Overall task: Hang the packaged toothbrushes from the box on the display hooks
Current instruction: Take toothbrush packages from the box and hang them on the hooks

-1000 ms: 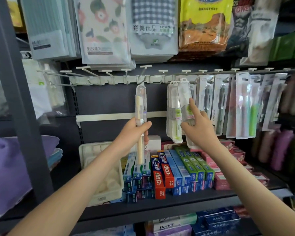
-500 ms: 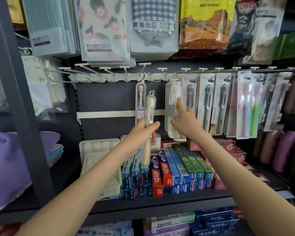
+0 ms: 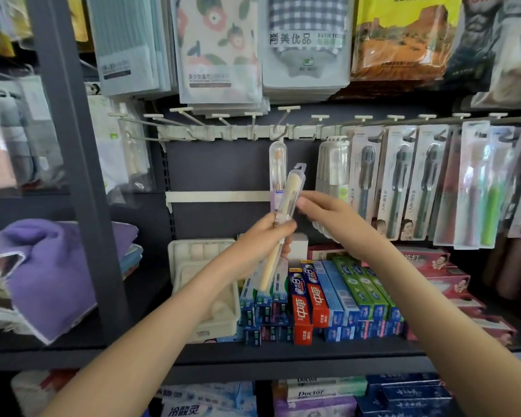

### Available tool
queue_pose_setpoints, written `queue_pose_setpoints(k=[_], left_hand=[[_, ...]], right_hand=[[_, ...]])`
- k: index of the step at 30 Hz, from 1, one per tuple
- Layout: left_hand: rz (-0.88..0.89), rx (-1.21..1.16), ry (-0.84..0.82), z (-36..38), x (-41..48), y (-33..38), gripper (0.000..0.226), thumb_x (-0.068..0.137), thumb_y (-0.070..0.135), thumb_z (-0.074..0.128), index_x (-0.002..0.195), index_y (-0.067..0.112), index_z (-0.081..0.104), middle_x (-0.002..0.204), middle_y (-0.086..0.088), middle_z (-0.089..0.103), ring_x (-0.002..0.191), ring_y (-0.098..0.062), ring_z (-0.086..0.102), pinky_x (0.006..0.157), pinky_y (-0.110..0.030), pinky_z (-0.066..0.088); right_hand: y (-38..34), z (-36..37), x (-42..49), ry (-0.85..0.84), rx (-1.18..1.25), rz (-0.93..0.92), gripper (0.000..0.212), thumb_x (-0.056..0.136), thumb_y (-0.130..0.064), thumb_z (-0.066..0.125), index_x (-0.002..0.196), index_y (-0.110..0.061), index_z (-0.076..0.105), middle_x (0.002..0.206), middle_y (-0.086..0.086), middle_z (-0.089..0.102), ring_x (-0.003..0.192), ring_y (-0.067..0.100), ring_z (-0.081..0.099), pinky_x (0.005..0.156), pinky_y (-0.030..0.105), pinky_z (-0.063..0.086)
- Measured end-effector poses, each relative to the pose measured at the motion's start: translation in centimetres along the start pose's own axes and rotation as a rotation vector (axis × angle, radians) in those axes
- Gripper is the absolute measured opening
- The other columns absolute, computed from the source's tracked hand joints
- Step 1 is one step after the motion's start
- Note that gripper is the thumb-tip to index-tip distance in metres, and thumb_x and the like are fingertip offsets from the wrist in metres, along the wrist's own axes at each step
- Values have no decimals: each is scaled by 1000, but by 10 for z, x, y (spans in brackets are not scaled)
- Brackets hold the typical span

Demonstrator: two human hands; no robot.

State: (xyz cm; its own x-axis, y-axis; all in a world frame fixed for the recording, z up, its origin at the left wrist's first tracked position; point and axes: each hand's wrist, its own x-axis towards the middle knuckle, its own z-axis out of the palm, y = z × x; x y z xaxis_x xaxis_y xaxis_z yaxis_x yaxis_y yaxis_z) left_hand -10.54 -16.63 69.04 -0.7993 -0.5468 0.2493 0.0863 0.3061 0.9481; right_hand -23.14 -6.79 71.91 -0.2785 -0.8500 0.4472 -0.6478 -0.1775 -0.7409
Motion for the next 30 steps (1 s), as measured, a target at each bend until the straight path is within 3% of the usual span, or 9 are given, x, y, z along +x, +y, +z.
queue_pose_setpoints(k=[3, 5, 11, 14, 16, 19, 21, 25, 30], left_hand=[[56, 136, -76, 0, -1, 2, 4, 99, 24, 52, 96, 21, 52, 71, 3, 51, 62, -7, 53, 70, -28, 50], [63, 183, -107, -1, -1, 4, 7, 98, 22, 52, 93, 18, 51, 71, 5, 53, 63, -7, 56, 78, -34, 52], [132, 445, -11, -11, -1, 9, 15, 97, 26, 53, 111, 20, 54, 99, -1, 68, 94, -14, 66, 91, -37, 52], [114, 469, 69, -19, -2, 5, 22, 93, 38, 59, 107, 22, 56, 108, -1, 68, 100, -14, 63, 93, -38, 51], [121, 480, 124, -27, -3, 6, 30, 92, 39, 61, 112, 18, 58, 110, 2, 66, 98, -9, 61, 87, -26, 51], [180, 541, 246, -42, -3, 13, 33, 94, 33, 60, 121, 16, 55, 111, 7, 60, 92, -6, 57, 73, -13, 42], [224, 605, 335, -55, 0, 16, 40, 94, 28, 59, 130, 13, 50, 122, 0, 56, 102, -10, 56, 82, -17, 40], [297, 849, 463, -81, 5, 25, 56, 96, 28, 54, 145, 10, 32, 147, -9, 33, 135, -23, 34, 107, -28, 28], [429, 1045, 607, -106, 12, 40, 66, 94, 25, 56, 149, 5, 24, 158, -18, 11, 144, -32, 15, 115, -39, 18]], right_hand=[[0, 7, 1, -54, 120, 7, 28, 98, -24, 53, 113, -2, 62, 111, 21, 65, 106, 32, 60, 102, 45, 43], [-2, 9, 2, -24, 180, 14, 24, 96, -20, 56, 107, 1, 62, 106, 27, 64, 97, 37, 61, 99, 48, 44], [-15, 20, 11, 180, 146, -35, 24, 91, -26, 63, 99, -6, 54, 93, 16, 71, 89, 30, 69, 86, 48, 55], [-26, 30, 26, 333, -191, -119, 24, 92, -32, 61, 100, -12, 51, 76, 5, 64, 71, 20, 62, 70, 37, 54], [-34, 37, 38, 380, -392, -137, 30, 94, -33, 57, 111, -9, 50, 68, -2, 54, 64, 16, 54, 58, 31, 44], [-42, 45, 52, 399, -526, -83, 36, 95, -34, 53, 116, -5, 50, 75, 6, 58, 76, 28, 59, 63, 34, 45], [-47, 50, 58, 400, -559, -47, 37, 96, -34, 52, 116, -2, 51, 88, 16, 64, 85, 35, 61, 70, 37, 49], [-52, 58, 69, 447, -587, 14, 36, 98, -31, 49, 115, 0, 51, 96, 17, 64, 88, 34, 62, 64, 31, 42], [-57, 66, 82, 480, -589, 65, 33, 98, -31, 48, 107, 0, 53, 94, 17, 65, 86, 35, 63, 67, 38, 51]])
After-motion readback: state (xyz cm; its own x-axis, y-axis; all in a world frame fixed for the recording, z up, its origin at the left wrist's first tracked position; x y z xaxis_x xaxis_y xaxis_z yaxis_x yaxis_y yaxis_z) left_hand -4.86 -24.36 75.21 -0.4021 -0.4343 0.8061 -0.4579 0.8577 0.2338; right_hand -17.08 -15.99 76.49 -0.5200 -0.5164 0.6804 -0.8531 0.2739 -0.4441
